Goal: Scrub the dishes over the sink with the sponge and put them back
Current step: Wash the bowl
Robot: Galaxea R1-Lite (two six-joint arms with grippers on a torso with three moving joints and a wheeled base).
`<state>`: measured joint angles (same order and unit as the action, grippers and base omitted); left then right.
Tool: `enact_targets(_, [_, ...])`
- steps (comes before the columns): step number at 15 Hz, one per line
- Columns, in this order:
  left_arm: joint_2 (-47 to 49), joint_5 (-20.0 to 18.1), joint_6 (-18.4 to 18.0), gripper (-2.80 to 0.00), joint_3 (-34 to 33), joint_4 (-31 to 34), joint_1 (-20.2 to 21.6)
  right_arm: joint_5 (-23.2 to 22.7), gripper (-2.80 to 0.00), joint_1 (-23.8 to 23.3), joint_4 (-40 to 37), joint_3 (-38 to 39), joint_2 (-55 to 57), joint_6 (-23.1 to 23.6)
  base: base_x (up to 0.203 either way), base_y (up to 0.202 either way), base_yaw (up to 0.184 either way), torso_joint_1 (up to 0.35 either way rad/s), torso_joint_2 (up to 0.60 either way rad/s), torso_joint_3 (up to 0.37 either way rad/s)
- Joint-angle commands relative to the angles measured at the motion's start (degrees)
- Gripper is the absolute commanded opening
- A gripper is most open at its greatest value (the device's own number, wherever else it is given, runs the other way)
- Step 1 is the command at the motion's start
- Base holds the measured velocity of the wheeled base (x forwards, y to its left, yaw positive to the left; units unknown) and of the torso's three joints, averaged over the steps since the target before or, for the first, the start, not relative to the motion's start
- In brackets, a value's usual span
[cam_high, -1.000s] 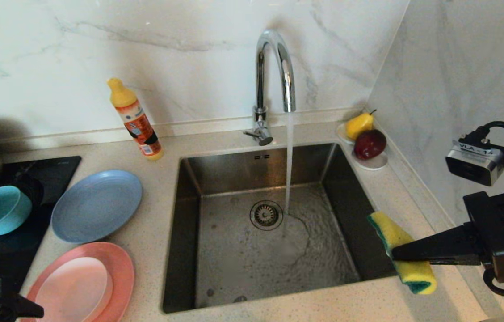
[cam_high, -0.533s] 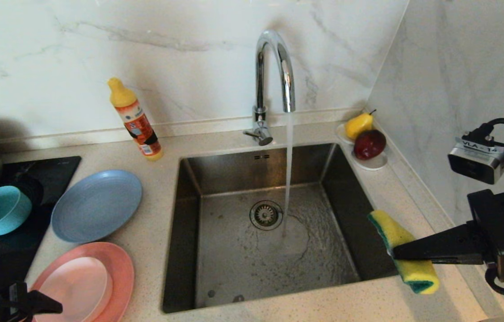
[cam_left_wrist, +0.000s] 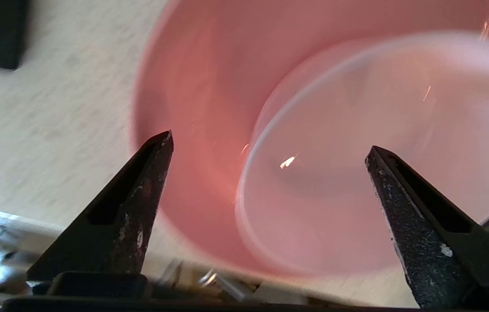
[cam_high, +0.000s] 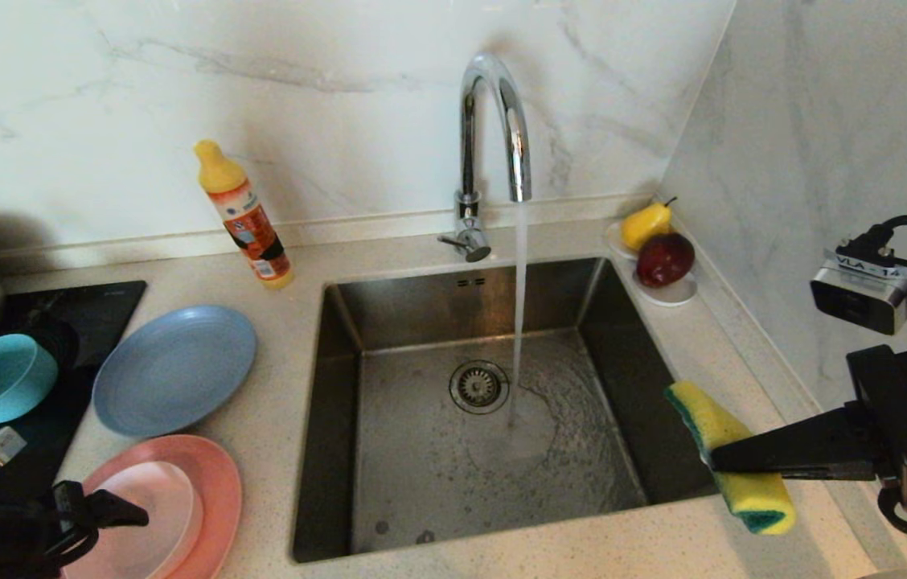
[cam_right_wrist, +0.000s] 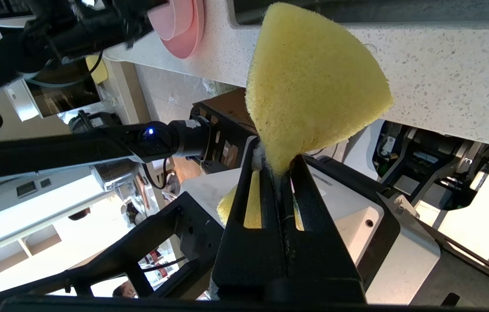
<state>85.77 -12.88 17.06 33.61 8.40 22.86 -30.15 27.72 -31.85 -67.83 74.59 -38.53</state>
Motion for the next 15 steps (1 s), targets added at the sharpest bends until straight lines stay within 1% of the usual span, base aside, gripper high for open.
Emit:
enact_targets(1, [3.43, -0.37, 4.51, 0.00, -0.63, -5.79, -1.63, -0.17, -2.80, -0.04, -0.05, 0.06, -0.06, -0.15, 0.000, 0.000, 0.000, 0.000, 0.00, 0.000])
enact_targets(2, [4.39, -0.58, 5.16, 0.00, -0.58, -6.92, -1.98, -0.17, -2.80, -0.04, -0.05, 0.06, -0.06, -0.15, 0.000, 0.000, 0.000, 0.000, 0.00, 0.000])
enact_targets(5, [4.83, -1.80, 5.53, 0.00, -0.48, -7.17, -2.03, -0.17, -2.80, -0.12, 0.04, 0.51, -0.06, -0.06, 0.000, 0.000, 0.000, 0.000, 0.00, 0.000])
enact_targets(9, [4.24, -0.79, 5.44, 0.00, 0.99, -7.17, -1.53, -0.26, -2.80, -0.30, 0.04, 0.53, 0.44, 0.12, 0.000, 0.000, 0.000, 0.000, 0.00, 0.000])
enact_targets(11, [3.56, 1.12, 5.28, 0.00, 1.45, -7.10, -1.16, -0.35, -2.80, -0.30, 0.12, 0.33, 0.65, 0.12, 0.000, 0.000, 0.000, 0.000, 0.00, 0.000])
enact_targets(13, [3.82, 4.27, 4.81, 0.00, 1.61, -7.12, -1.02, -0.35, -2.80, -0.21, 0.13, 0.43, 0.99, 0.12, 0.000, 0.000, 0.000, 0.000, 0.00, 0.000])
enact_targets(15, [4.01, 5.28, 3.96, 0.00, 1.88, -7.09, 0.12, -0.35, -2.80, -0.12, 0.04, 0.59, 1.08, 0.12, 0.000, 0.000, 0.000, 0.000, 0.00, 0.000])
